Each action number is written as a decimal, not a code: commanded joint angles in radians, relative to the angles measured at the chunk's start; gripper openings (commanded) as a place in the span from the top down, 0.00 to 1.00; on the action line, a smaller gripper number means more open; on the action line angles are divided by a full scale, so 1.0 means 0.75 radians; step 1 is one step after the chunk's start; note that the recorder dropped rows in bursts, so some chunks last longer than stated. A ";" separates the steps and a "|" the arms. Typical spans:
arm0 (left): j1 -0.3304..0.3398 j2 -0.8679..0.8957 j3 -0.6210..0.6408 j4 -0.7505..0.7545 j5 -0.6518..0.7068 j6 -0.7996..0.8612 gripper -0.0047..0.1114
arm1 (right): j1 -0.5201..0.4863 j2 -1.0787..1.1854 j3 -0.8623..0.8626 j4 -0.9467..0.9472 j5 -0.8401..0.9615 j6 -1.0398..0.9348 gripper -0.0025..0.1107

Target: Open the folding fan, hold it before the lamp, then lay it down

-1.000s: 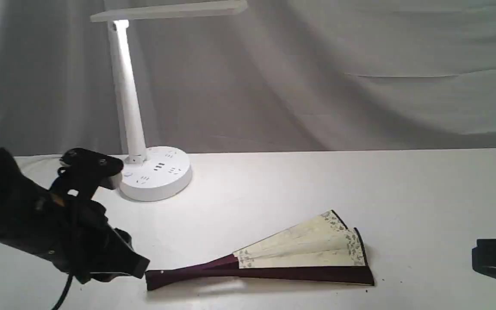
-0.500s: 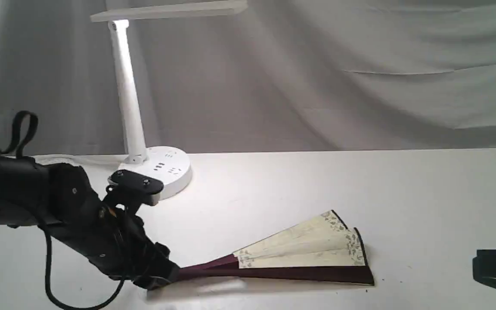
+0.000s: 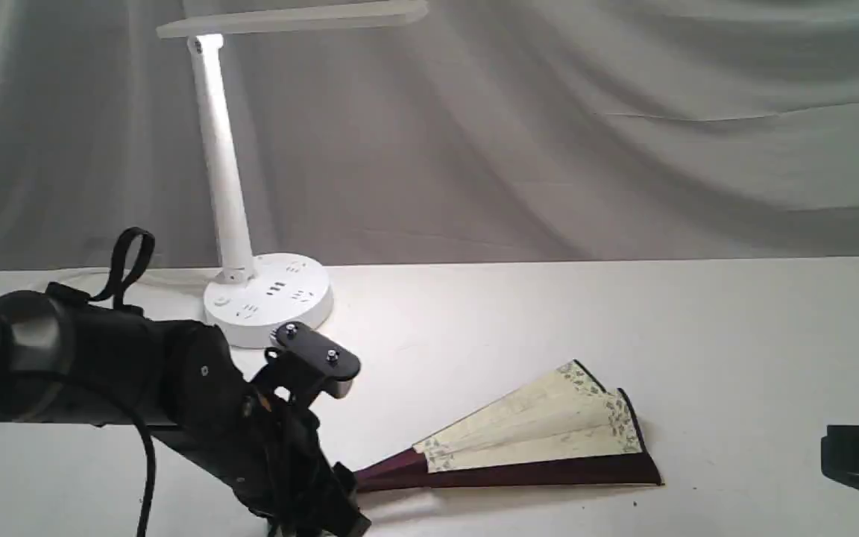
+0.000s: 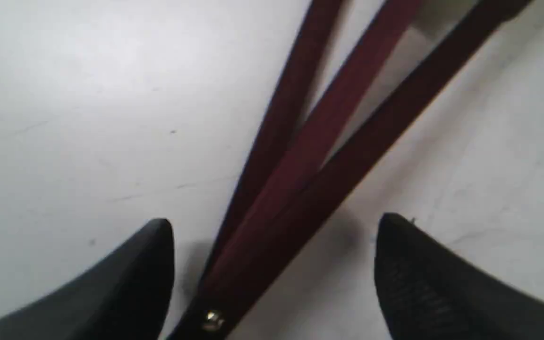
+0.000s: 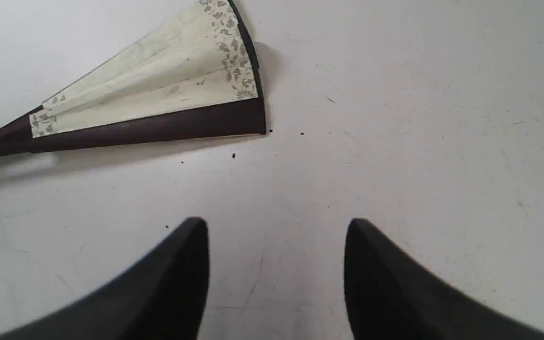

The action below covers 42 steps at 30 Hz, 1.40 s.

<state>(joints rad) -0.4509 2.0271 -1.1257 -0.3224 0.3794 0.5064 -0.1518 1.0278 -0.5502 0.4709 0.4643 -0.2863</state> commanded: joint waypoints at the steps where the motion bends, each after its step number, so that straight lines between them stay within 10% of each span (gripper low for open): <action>1: -0.059 -0.001 -0.010 -0.020 0.017 -0.001 0.44 | 0.003 0.000 0.009 0.008 -0.016 -0.006 0.58; 30: -0.226 -0.001 -0.010 -0.627 -0.157 -0.379 0.44 | 0.003 0.000 0.009 0.373 0.048 -0.128 0.58; 42: -0.165 -0.109 -0.025 -0.378 0.060 -0.365 0.44 | 0.003 0.173 0.005 0.531 0.124 -0.277 0.58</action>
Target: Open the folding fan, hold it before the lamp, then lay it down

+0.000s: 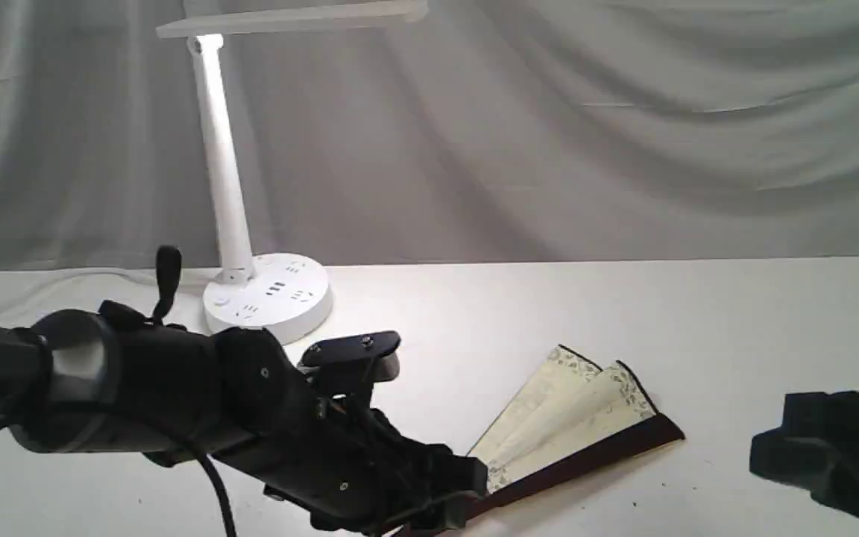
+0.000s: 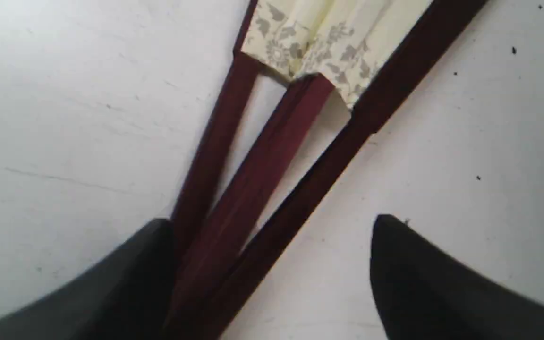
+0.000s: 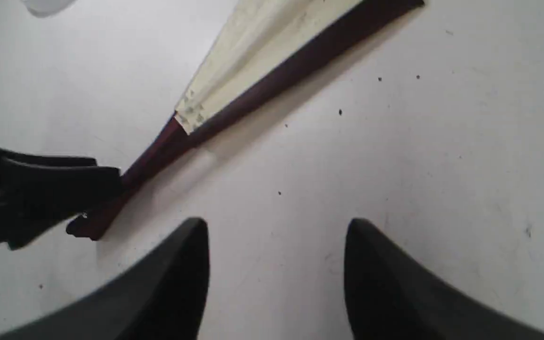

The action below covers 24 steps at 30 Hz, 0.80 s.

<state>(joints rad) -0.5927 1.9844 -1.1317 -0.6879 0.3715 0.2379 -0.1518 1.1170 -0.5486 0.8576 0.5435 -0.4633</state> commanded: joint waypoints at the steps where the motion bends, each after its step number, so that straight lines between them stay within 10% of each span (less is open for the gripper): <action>1: 0.037 -0.070 -0.020 0.140 0.124 -0.008 0.44 | 0.003 0.078 -0.001 0.018 0.021 -0.050 0.58; 11: 0.149 -0.191 -0.022 0.621 0.389 -0.296 0.47 | 0.024 0.240 -0.001 0.210 0.069 -0.268 0.58; 24: 0.168 -0.242 0.001 1.055 0.702 -0.475 0.47 | 0.442 0.473 -0.001 0.711 -0.181 -0.438 0.58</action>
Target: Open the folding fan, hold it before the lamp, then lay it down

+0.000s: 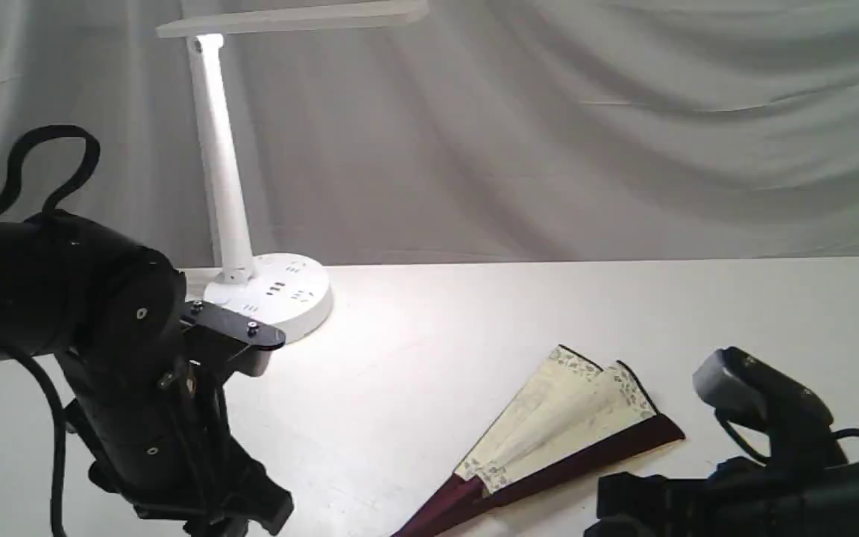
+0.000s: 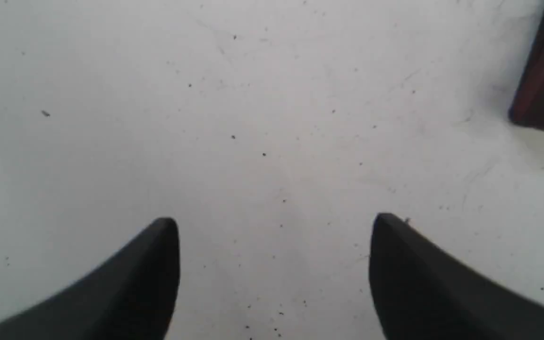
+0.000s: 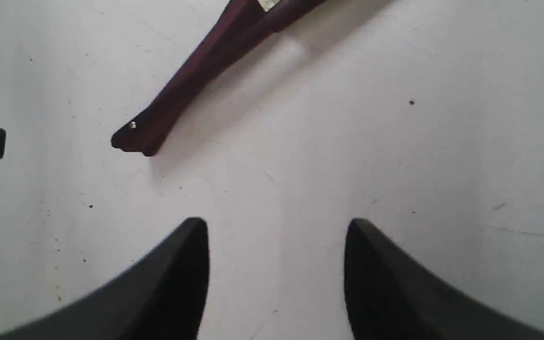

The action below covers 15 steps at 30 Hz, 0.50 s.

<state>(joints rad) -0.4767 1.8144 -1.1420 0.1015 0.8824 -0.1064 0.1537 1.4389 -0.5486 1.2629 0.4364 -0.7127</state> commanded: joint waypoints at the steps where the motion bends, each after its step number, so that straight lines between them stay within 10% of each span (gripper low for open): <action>1: 0.023 -0.015 0.022 -0.019 0.018 -0.016 0.47 | 0.042 0.075 -0.001 0.261 -0.029 -0.189 0.58; 15: 0.187 -0.015 0.090 -0.179 0.030 0.052 0.47 | 0.045 0.457 -0.248 0.642 0.176 -0.438 0.58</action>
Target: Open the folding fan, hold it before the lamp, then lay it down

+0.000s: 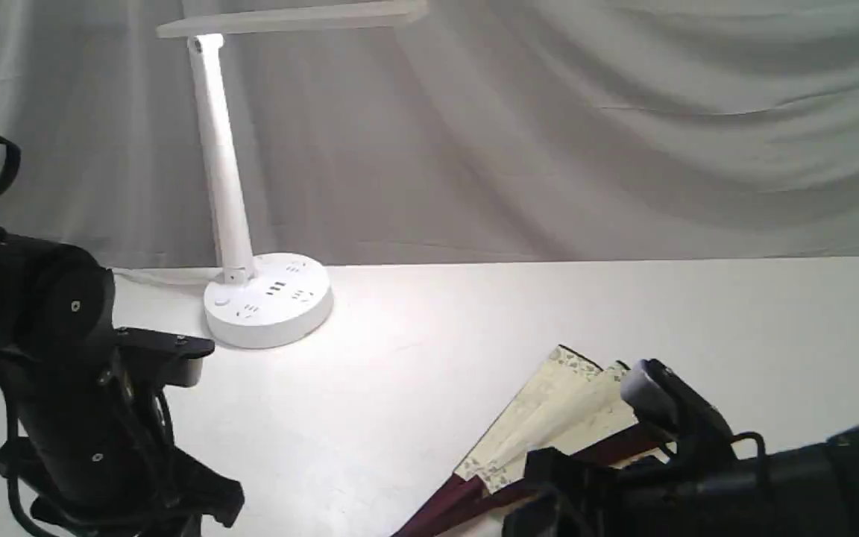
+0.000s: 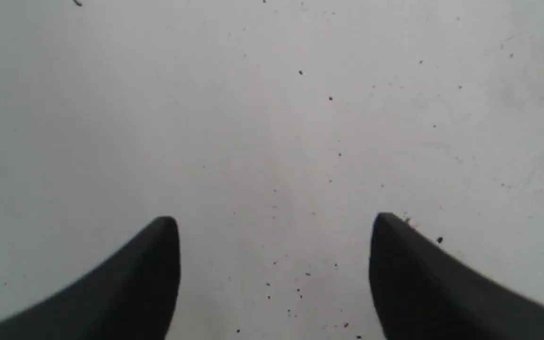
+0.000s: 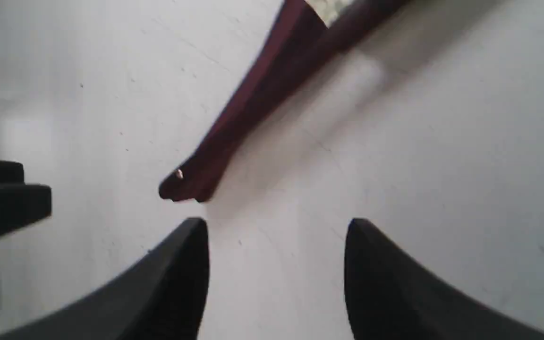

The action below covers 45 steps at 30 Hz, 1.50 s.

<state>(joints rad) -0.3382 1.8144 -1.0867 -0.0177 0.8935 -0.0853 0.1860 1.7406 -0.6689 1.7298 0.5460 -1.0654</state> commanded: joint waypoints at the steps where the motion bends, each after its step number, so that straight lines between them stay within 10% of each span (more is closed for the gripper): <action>1: 0.002 -0.015 0.017 -0.020 0.015 0.024 0.47 | 0.002 0.080 -0.122 0.019 0.030 0.064 0.58; 45: 0.002 -0.015 0.017 -0.222 -0.045 0.090 0.47 | -0.076 0.475 -0.367 0.019 -0.030 0.640 0.58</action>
<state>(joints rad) -0.3382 1.8138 -1.0764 -0.1758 0.8728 -0.0221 0.1309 2.0708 -0.9506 1.7634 0.5445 -0.5914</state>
